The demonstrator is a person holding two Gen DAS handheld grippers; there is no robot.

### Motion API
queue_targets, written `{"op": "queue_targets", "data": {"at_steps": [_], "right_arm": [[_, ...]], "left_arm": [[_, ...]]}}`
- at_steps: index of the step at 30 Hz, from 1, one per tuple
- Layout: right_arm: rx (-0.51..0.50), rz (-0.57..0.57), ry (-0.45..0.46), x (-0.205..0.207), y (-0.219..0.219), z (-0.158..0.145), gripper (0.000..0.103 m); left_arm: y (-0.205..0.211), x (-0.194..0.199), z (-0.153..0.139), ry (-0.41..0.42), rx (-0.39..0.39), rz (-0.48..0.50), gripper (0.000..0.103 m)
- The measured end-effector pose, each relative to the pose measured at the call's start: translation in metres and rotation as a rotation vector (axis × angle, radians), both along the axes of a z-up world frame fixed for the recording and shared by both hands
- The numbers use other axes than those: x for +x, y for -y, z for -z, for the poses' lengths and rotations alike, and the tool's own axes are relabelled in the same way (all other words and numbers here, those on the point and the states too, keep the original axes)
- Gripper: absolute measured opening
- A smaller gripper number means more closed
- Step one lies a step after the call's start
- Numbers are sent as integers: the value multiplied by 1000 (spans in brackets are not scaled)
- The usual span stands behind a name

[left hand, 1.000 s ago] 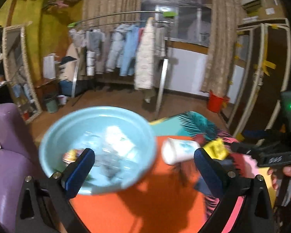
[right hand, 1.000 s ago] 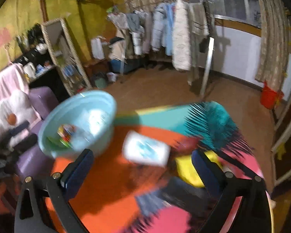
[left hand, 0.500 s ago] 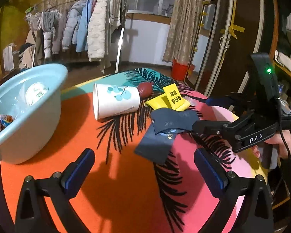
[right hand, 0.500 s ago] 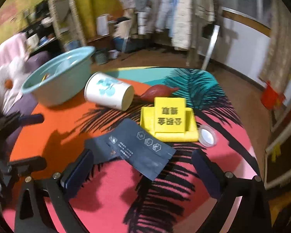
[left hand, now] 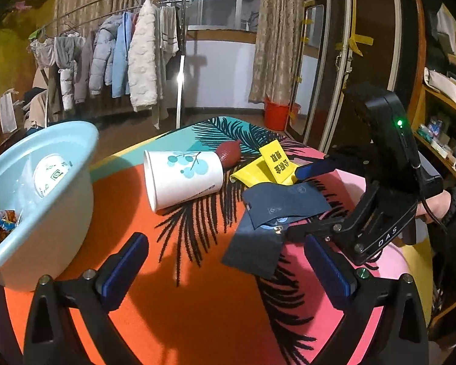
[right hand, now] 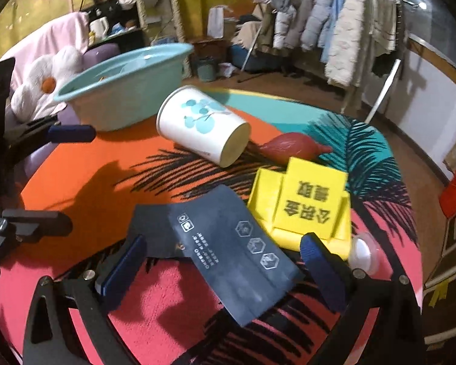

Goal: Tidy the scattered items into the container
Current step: 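Move both open grippers back toward the navy pouches on the table, then close right gripper on one navy pouch while left grips the other navy pouch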

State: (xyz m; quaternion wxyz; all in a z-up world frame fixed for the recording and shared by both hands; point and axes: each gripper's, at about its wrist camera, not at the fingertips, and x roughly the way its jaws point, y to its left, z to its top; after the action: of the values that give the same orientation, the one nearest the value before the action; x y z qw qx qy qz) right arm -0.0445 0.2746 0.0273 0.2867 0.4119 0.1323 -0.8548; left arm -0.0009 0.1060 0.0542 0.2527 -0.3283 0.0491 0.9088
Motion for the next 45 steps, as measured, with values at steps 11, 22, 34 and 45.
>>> {"op": "queue_targets", "data": {"at_steps": [11,22,34,45], "right_arm": [[25,4,33,-2,7,11,81],[42,19,31,-3,5,9,73],[68,-10,32,2,15,6,57],[20,16,27,4,9,2,55]], "left_arm": [[1,1,1,-1,-4,-2,103],[2,0,2,4,-2,-1,103],[7,0,2,4,1,-9,103],[5,-8,11,46,-34,-27,103]]}}
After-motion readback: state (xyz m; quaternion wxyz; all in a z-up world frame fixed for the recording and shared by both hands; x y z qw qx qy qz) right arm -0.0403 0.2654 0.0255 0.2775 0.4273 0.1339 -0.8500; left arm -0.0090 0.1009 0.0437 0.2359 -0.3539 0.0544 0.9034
